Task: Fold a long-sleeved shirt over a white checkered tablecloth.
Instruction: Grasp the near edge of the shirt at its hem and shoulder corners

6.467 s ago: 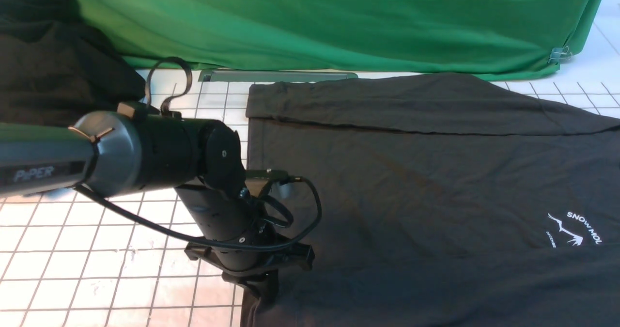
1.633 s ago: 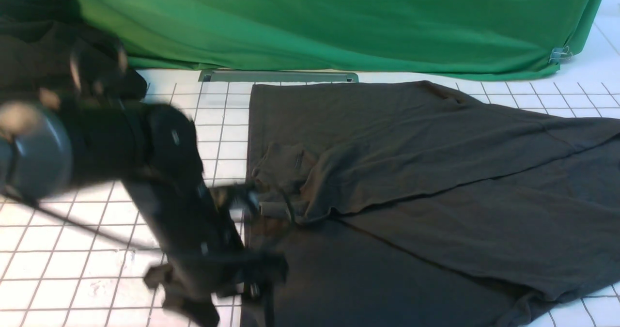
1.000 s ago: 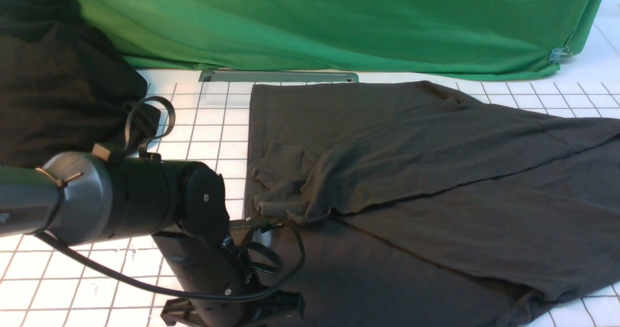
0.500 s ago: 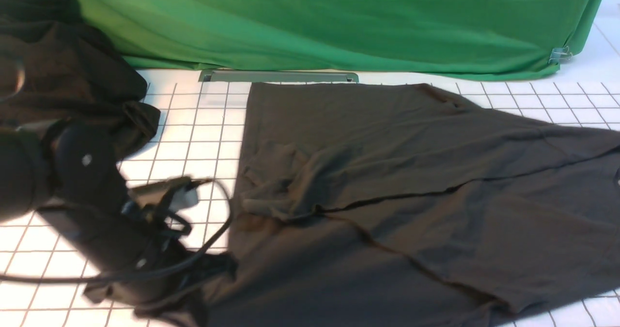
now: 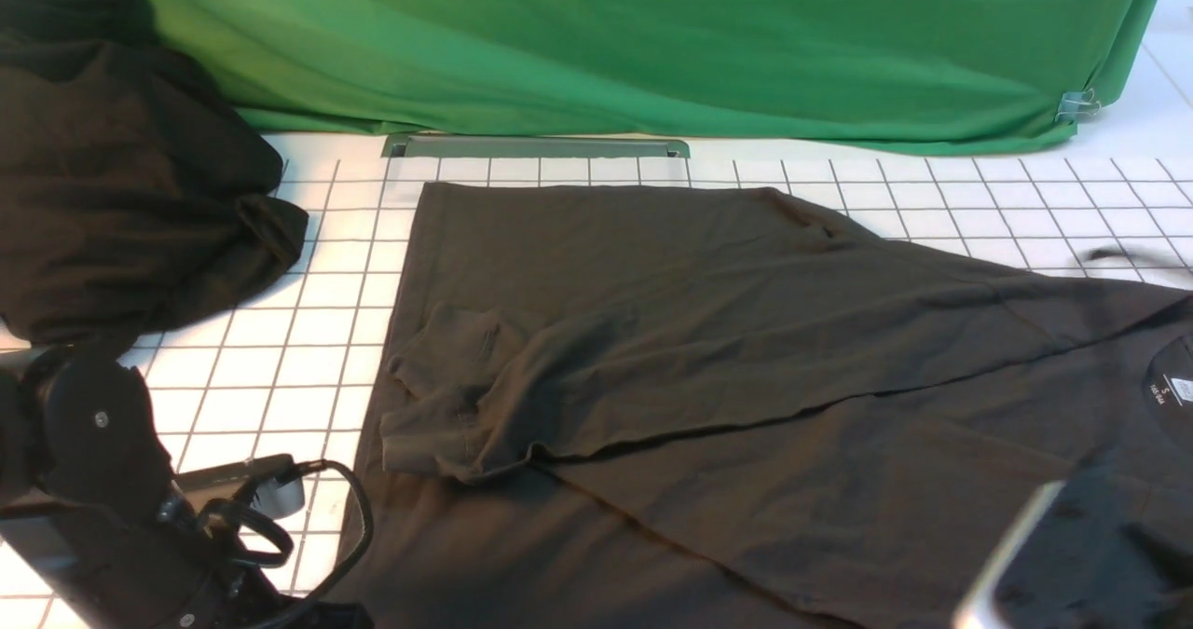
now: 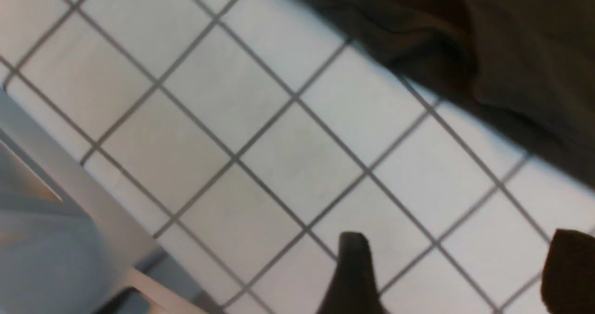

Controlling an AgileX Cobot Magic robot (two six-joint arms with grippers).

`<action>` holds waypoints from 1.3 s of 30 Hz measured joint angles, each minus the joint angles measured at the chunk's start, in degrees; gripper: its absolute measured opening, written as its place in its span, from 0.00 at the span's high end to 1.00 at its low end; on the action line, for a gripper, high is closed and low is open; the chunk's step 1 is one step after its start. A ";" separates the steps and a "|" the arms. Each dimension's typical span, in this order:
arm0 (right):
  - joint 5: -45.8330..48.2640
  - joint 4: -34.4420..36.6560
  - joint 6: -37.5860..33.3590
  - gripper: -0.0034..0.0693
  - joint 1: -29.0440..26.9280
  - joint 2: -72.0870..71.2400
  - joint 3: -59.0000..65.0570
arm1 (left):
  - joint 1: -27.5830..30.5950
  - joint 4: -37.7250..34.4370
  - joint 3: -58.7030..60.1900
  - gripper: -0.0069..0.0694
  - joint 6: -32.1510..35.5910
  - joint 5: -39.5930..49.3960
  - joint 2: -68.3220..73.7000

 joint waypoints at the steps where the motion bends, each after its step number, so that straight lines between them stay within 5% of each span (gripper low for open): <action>1: -0.93 -1.96 0.00 0.25 2.30 2.69 -0.48 | 0.00 0.00 0.00 0.88 0.09 -0.05 0.00; 10: -1.82 -15.68 2.54 0.15 9.40 18.62 -7.40 | 0.00 0.00 0.00 0.88 0.33 -0.23 0.00; 23: -4.36 -18.14 2.54 0.16 9.63 28.52 -9.57 | 0.00 0.00 0.00 0.88 1.77 -0.41 -0.03; 26: -5.74 -18.26 2.54 0.20 9.63 28.71 -9.57 | 0.00 0.00 0.00 0.88 1.77 -0.45 -0.03; 30: -6.55 -18.33 2.54 0.46 9.63 28.71 -9.61 | 0.00 0.00 0.01 0.88 1.95 -1.00 -0.03; 33: -6.55 -18.37 2.54 0.55 9.63 28.71 -9.61 | 0.00 0.00 0.01 0.88 2.02 -1.05 -0.03; 39: -6.55 -18.40 2.54 0.59 9.63 28.97 -9.61 | 0.00 0.00 0.05 0.88 2.22 -1.11 -0.03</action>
